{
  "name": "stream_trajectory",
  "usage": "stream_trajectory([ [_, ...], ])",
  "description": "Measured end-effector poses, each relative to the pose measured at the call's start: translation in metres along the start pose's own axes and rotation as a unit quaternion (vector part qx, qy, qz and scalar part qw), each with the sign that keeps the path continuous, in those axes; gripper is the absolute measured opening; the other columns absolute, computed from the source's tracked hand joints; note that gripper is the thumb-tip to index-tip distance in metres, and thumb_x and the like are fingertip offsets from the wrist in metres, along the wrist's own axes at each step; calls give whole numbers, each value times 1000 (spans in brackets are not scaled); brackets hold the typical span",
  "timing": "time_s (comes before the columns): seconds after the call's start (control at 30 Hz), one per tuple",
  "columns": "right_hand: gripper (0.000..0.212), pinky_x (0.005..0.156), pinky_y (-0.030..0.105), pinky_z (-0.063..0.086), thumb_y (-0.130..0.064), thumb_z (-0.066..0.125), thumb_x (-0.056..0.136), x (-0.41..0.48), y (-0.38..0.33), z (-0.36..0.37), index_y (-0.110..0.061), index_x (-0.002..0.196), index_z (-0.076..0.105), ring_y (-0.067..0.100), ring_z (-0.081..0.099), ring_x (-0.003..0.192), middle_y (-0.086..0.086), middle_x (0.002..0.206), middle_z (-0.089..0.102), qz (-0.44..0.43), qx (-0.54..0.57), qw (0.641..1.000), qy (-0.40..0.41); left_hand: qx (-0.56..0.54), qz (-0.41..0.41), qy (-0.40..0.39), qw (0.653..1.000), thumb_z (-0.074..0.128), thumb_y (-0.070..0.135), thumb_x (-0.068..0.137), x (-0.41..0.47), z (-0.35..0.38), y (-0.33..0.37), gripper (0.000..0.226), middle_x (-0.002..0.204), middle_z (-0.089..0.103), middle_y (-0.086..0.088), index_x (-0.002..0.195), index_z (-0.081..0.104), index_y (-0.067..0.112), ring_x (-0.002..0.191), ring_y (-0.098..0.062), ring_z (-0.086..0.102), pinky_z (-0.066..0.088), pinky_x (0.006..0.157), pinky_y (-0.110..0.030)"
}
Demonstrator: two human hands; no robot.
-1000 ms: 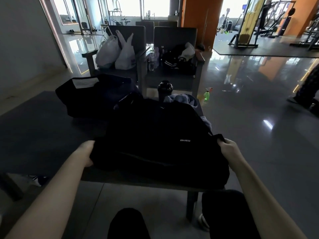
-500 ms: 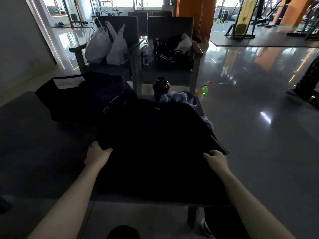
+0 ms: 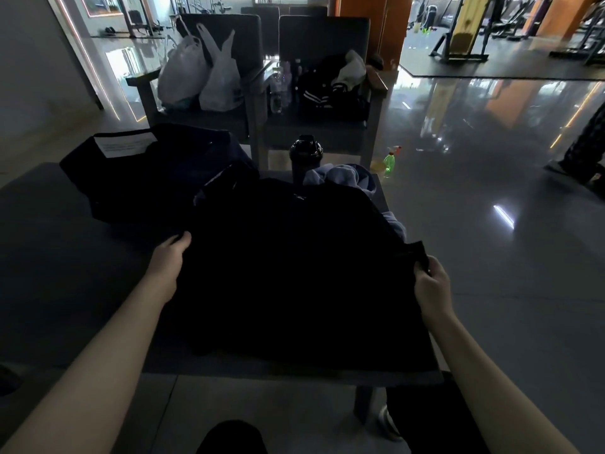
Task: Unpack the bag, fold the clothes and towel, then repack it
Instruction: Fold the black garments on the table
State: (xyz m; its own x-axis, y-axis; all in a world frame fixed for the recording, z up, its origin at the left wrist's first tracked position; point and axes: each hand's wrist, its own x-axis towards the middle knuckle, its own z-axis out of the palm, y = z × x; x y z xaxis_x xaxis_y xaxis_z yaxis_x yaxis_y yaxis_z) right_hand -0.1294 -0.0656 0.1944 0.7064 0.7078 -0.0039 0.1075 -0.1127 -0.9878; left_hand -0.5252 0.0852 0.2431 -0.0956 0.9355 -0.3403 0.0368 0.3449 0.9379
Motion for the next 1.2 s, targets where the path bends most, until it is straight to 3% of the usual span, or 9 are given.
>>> stream_trajectory([
  [0.13,31,49,25,32,-5,45,95,14,-13,1,-22,76,60,9,40,55,-6,62,48,3,70,997,20,-151,2,16,988,51,30,97,0,2,17,47,124,58,-2,143,41,28,103,-20,59,48,87,-34],
  [0.23,25,47,21,32,-2,45,94,23,-15,4,-15,82,63,9,40,56,-3,66,48,15,56,998,10,-191,18,16,981,49,20,98,2,8,26,44,123,58,-2,141,43,29,100,-17,60,49,81,-31],
  [0.33,19,53,27,36,-3,47,90,29,-1,4,3,95,64,16,45,63,4,69,53,55,-70,996,-15,-57,3,-14,998,46,15,98,16,8,18,45,125,56,-5,142,42,24,106,-23,58,47,91,-37],
  [0.47,34,80,31,43,-12,55,90,13,9,1,0,121,58,28,60,100,15,108,64,105,-180,976,-58,173,-88,-30,980,55,28,94,16,6,-17,59,129,54,-20,145,34,6,110,-34,56,47,92,-39],
  [0.63,46,74,33,48,-16,53,89,-19,8,-2,-5,133,44,20,58,81,8,100,58,102,-241,964,-52,203,-105,57,972,62,44,86,-25,3,-59,82,136,49,-22,145,29,-2,115,-37,54,47,92,-38],
  [0.73,49,83,46,52,-19,52,86,-42,14,-5,-8,133,41,28,62,90,11,104,62,99,-299,948,-46,222,-109,44,968,63,42,88,-57,0,-70,82,142,42,-22,145,27,-5,125,-36,47,41,96,-37],
  [0.87,46,94,45,40,-23,52,86,-73,18,-5,-5,128,44,33,53,111,14,118,58,81,-398,913,-37,249,-121,13,961,66,23,89,-86,-7,-77,64,136,49,-20,140,38,-4,121,-34,49,41,88,-33],
  [1.03,28,96,45,35,-21,49,88,-99,19,-6,-9,112,54,31,42,119,12,123,50,74,-487,869,-43,48,-132,58,988,62,12,91,-90,-22,-82,47,133,52,-17,135,46,4,121,-33,49,45,87,-40],
  [1.2,25,89,42,42,-8,47,87,-106,21,-14,-4,111,53,32,44,114,15,118,53,42,-478,877,-28,-176,-101,83,976,60,18,92,-81,-39,-82,46,130,56,-13,136,47,14,113,-30,55,47,89,-43],
])
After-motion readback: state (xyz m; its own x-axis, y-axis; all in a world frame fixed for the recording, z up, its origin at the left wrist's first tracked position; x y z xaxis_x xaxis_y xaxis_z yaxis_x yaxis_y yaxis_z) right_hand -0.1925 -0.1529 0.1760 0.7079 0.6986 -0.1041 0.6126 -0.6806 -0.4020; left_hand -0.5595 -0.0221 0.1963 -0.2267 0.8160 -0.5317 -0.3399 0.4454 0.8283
